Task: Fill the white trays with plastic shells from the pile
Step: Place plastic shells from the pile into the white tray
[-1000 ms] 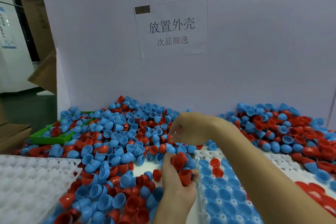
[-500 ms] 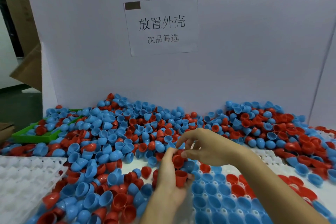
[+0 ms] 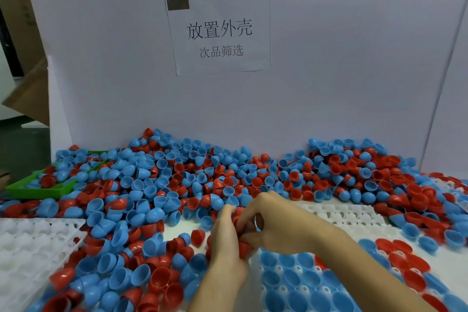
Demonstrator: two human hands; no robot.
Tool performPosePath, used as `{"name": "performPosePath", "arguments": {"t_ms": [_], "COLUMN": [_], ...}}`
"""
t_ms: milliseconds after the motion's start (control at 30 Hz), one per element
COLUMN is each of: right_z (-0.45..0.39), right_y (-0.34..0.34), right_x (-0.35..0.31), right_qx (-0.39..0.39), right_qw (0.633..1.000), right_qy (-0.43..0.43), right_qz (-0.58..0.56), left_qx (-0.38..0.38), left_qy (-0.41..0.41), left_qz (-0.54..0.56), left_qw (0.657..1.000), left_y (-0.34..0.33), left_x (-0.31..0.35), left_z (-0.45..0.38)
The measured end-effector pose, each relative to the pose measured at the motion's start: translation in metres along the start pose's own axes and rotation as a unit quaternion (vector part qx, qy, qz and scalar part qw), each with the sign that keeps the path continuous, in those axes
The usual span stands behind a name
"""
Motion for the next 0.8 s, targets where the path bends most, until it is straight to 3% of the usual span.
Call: {"name": "performPosePath", "arguments": {"t_ms": [133, 500, 633, 800], "right_z": [-0.004, 0.001, 0.007, 0.019], "right_y": [-0.001, 0.023, 0.067, 0.098], "right_x": [0.001, 0.002, 0.032, 0.093], "right_qx": [0.026, 0.076, 0.116, 0.102], "right_qw": [0.998, 0.997, 0.991, 0.975], "right_qy": [-0.022, -0.004, -0.052, -0.130], "right_qz": [0.049, 0.027, 0.028, 0.149], "left_qx": [0.001, -0.038, 0.007, 0.010], "left_qy": [-0.029, 0.026, 0.020, 0.031], "left_qz": [-0.032, 0.071, 0.084, 0.098], "left_qw": [0.999, 0.996, 0.996, 0.995], "left_y": [0.000, -0.007, 0.000, -0.001], "left_x": [0.004, -0.001, 0.000, -0.003], "left_z": [-0.002, 0.003, 0.002, 0.002]}}
Point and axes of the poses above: each hand's wrist, its own z-axis away from the middle knuckle, its own y-axis out of the back of the hand, x = y × z, the point moved 10 cm from there along -z, towards the middle knuckle, and after that the axes turned 6 degrees about x, right-handed, at the moved point
